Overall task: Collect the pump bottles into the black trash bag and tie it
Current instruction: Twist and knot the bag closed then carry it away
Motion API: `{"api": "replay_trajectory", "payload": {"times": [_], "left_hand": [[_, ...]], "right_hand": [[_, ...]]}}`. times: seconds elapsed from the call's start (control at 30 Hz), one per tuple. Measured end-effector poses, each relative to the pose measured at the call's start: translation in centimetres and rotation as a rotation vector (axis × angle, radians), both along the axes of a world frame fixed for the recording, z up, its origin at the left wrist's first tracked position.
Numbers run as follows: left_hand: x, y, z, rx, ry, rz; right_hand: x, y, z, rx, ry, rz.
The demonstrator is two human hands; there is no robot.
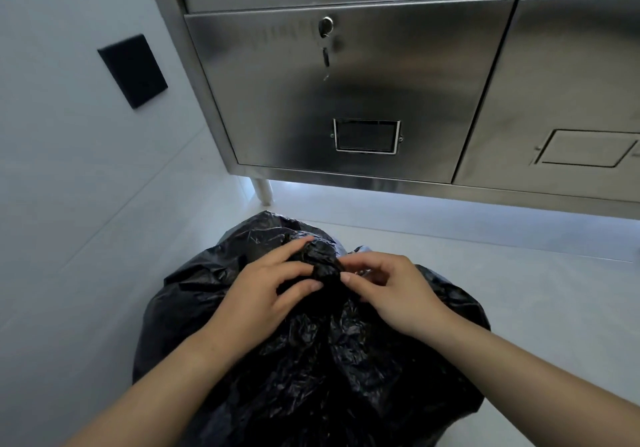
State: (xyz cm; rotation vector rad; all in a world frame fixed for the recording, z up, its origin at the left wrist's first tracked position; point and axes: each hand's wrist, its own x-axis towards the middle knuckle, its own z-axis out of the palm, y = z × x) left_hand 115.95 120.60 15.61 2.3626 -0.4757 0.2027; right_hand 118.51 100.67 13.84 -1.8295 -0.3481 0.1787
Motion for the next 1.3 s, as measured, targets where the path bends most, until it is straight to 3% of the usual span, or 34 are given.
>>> {"api": "replay_trajectory", "payload": {"times": [0.1,0.23,0.43,0.73,0.8,0.93,1.0,1.13,1.3], "left_hand": [[-0.2,-0.6,0.1,-0.067,-0.039,0.042],[-0.6,-1.0,0.4,-0.080,-0.046,0.118],[-0.8,-1.5,0.0,0.019,-0.040,0.147],[-1.5,-0.9,-0.8,-0.013,0.118,0.129],[-1.6,-0.9,-0.9,-0.048,0.188,0.165],[-1.6,-0.6,-1.1,-0.050,0.230,0.217],[-1.5,-0.5,-1.3,-0.078,0.234,0.246],[-1.7,-0.1,-2.0,-0.153,0.280,0.299],[-2.9,1.1,-3.2,-0.138,0.373,0.267]], "right_hand": [[-0.3,-0.2,0.1,0.027,0.030,0.033],[-0.6,-0.3,0.6,0.150,0.222,0.067],[-1.0,0.4,0.4,-0.023,0.157,0.002],[-0.9,0.1,-0.4,0.019,0.264,-0.048],[-1.1,0.1,-0.5,-0.081,0.126,-0.059],[-1.6,-0.4,-0.2,-0.412,-0.467,0.060],[-1.8,-0.4,-0.5,-0.534,-0.591,0.138],[-2.4,0.0,-2.4,-0.656,-0.457,0.276],[-2.8,1.2,-4.3,-0.462,-0.305,0.319]]}}
